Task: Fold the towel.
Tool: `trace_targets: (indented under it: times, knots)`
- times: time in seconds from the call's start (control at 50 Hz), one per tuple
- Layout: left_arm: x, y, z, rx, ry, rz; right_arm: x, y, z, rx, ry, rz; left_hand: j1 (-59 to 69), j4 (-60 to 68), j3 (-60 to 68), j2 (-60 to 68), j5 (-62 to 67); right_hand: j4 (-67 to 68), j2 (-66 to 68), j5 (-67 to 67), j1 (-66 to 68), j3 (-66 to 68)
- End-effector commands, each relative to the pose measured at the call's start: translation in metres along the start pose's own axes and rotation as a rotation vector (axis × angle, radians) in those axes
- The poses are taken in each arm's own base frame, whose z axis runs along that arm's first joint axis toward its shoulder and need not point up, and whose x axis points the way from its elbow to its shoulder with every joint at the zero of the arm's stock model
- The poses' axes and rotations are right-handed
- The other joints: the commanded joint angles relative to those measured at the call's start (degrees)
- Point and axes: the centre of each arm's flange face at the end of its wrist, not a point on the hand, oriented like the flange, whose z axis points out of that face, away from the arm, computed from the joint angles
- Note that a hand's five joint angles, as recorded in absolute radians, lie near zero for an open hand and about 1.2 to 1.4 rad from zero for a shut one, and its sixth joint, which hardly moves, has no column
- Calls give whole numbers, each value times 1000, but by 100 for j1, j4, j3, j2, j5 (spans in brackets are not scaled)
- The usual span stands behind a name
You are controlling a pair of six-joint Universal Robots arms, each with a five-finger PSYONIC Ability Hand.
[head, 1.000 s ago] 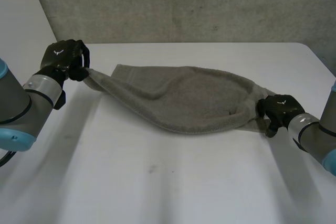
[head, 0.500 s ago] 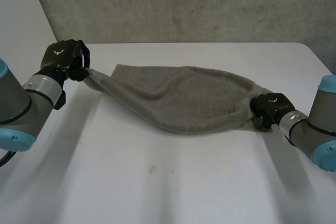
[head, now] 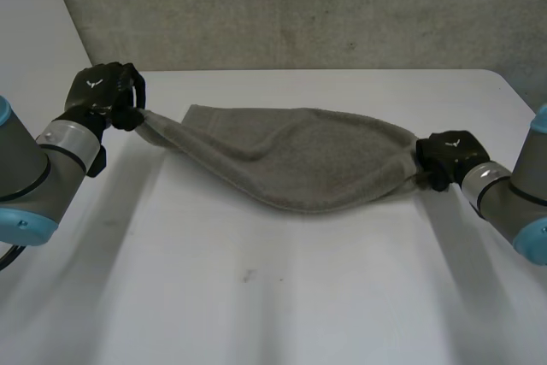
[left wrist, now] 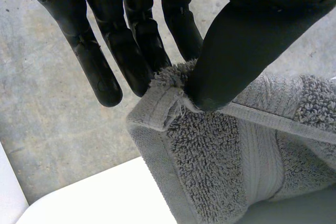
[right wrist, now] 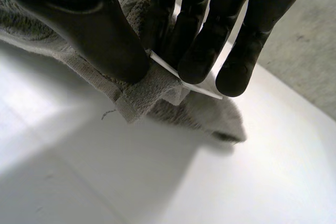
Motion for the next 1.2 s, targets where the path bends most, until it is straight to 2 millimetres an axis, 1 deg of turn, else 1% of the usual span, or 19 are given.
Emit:
trace_targets:
  times: [0.02, 0.08, 0.12, 0.14, 0.18, 0.3, 0.4, 0.44, 0.46, 0.5, 0.6, 0.72, 0.9, 0.94, 1.06, 1.1, 1.14, 1.16, 1.2]
  knots:
    - [0, -3, -2, 1, 0, 0, 16, -36, -19, 77, 54, -6, 1148, 1022, 1030, 1021, 1200, 308, 562, 422, 368, 334]
    - [1, -8, -3, 8, 2, 3, 20, -46, -27, 87, 65, -2, 1148, 1022, 1030, 1021, 1200, 308, 562, 422, 368, 334]
    - [2, -18, -9, 19, 0, 12, 23, -64, -49, 65, 56, 5, 1148, 1022, 1030, 1021, 1200, 308, 562, 422, 368, 334]
    - [2, -18, -9, 19, 0, 12, 23, -64, -49, 65, 56, 5, 1148, 1022, 1030, 1021, 1200, 308, 562, 422, 368, 334]
    - [3, -24, -14, 21, 0, 17, 31, -79, -74, 9, 48, 25, 1148, 1022, 1030, 1021, 1200, 308, 562, 422, 368, 334]
    - [5, -51, -41, -16, -6, 12, 53, -85, -105, -103, 60, 71, 1148, 1022, 1030, 1021, 1200, 308, 562, 422, 368, 334]
    - [9, -64, -70, -80, -1, 17, 68, -90, -147, -198, 43, 6, 1148, 1022, 1030, 1021, 1200, 308, 562, 422, 368, 334]
    - [12, -74, -89, -101, 23, 64, 74, -88, -157, -221, 49, -6, 1148, 1022, 1030, 1021, 1200, 308, 562, 422, 368, 334]
    - [12, -74, -89, -101, 23, 64, 74, -88, -157, -221, 49, -6, 1148, 1022, 1030, 1021, 1200, 308, 562, 422, 368, 334]
    - [13, -83, -108, -95, 45, 131, 82, -90, -175, -235, 53, -19, 1148, 1022, 1030, 1021, 1200, 308, 562, 422, 368, 334]
    - [15, -91, -130, -76, 59, 192, 95, -95, -193, -207, 79, -4, 1148, 1022, 1030, 1021, 1200, 308, 562, 422, 368, 334]
    - [22, -86, -143, -87, 84, 190, 104, -84, -196, -218, 60, 21, 1148, 1022, 1030, 1021, 1200, 308, 562, 422, 368, 334]
    - [23, -56, -144, -176, 100, 159, 99, -53, -184, -304, -27, 13, 1148, 1022, 1030, 1021, 1200, 308, 562, 422, 368, 334]
    - [21, -48, -140, -204, 104, 149, 102, -40, -171, -342, -65, 62, 1148, 1022, 1030, 1021, 1200, 308, 562, 422, 368, 334]
    - [17, -25, -118, -253, 120, 137, 105, -30, -154, -358, -84, 108, 1148, 1022, 1030, 1021, 1200, 308, 562, 422, 368, 334]
    - [14, -20, -109, -257, 122, 135, 100, -28, -134, -336, -116, 110, 1148, 1022, 1030, 1021, 1200, 308, 562, 422, 368, 334]
    - [11, -9, -90, -264, 129, 134, 97, -30, -122, -323, -129, 101, 1148, 1022, 1030, 1021, 1200, 308, 562, 422, 368, 334]
    - [11, -9, -90, -264, 129, 134, 97, -30, -122, -323, -129, 101, 1148, 1022, 1030, 1021, 1200, 308, 562, 422, 368, 334]
    - [10, -3, -65, -250, 141, 138, 94, -37, -98, -312, -114, 84, 1148, 1022, 1030, 1021, 1200, 308, 562, 422, 368, 334]
